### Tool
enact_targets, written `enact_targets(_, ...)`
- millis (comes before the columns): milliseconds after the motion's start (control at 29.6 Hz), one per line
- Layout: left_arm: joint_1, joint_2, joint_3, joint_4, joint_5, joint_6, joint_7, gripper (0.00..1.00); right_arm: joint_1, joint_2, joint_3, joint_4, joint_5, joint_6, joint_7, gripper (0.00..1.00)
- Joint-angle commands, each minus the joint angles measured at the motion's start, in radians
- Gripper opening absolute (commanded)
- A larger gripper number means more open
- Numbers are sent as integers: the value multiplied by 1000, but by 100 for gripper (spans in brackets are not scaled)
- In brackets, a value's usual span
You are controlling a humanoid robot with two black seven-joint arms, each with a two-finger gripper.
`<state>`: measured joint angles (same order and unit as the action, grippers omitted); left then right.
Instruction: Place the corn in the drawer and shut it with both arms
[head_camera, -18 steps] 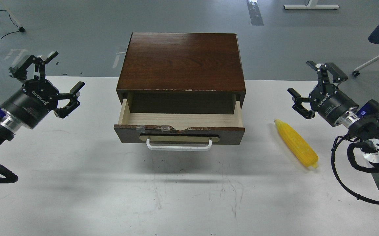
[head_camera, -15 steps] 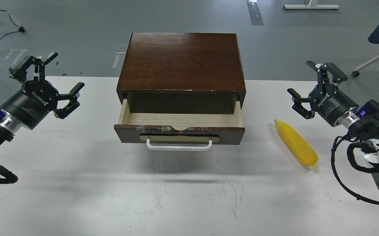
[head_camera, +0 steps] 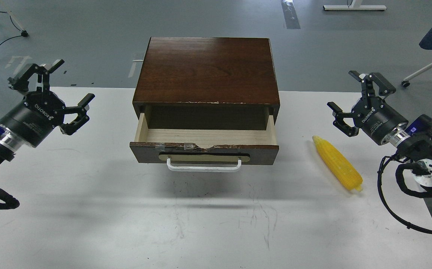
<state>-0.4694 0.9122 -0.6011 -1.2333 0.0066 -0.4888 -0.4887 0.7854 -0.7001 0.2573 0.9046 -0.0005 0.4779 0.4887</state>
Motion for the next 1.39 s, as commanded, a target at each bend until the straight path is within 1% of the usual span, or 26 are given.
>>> enact_targets(0, -2, 0, -3, 0, 0, 0, 0, 100, 63, -53, -9, 2, -174, 1, 0, 100)
enact_targets(135, -3, 4, -3, 0, 3, 0, 0, 100, 144, -119, -13, 13, -421, 1, 0, 100)
enact_targets(203, -3, 5, -3, 0, 7, 0, 0, 100, 172, -143, -18, 13, -576, 1, 0, 100)
enact_targets(237, -3, 7, -3, 0, 9, 0, 0, 100, 178, -159, -21, 13, -693, 1, 0, 100)
enact_targets(304, -3, 7, 0, -2, 12, 0, 0, 100, 179, -170, -26, 14, -821, 1, 0, 100)
enact_targets(338, -3, 7, 0, -5, 12, 0, 0, 100, 179, -173, -35, 14, -939, 1, 0, 100)
enact_targets(406, -3, 7, 1, -8, 12, 0, 0, 100, 179, -173, -64, 16, -1086, -1, 0, 100)
enact_targets(473, -3, 7, 1, -9, 12, 0, 0, 100, 179, -171, -113, 17, -1190, -7, 0, 100)
enact_targets(676, -3, 7, 6, -9, 13, 0, 0, 100, 179, -164, -202, 5, -1296, -15, 0, 100)
enact_targets(777, -3, 4, 7, -9, 15, 0, 0, 100, 186, -131, -256, 3, -1360, -16, 0, 100)
enact_targets(946, -3, 4, 6, -9, 15, 0, 0, 100, 187, -84, -274, -41, -1369, -25, 0, 100)
enact_targets(1014, -3, 4, 6, -9, 16, 0, 0, 100, 187, -55, -300, -68, -1372, -47, 0, 100)
enact_targets(1318, -3, 5, 4, -9, 16, 0, 0, 100, 184, -24, -352, -78, -1372, -73, 0, 100)
enact_targets(1352, -3, 5, 4, -9, 16, 0, 0, 100, 183, -24, -352, -78, -1372, -74, 0, 99)
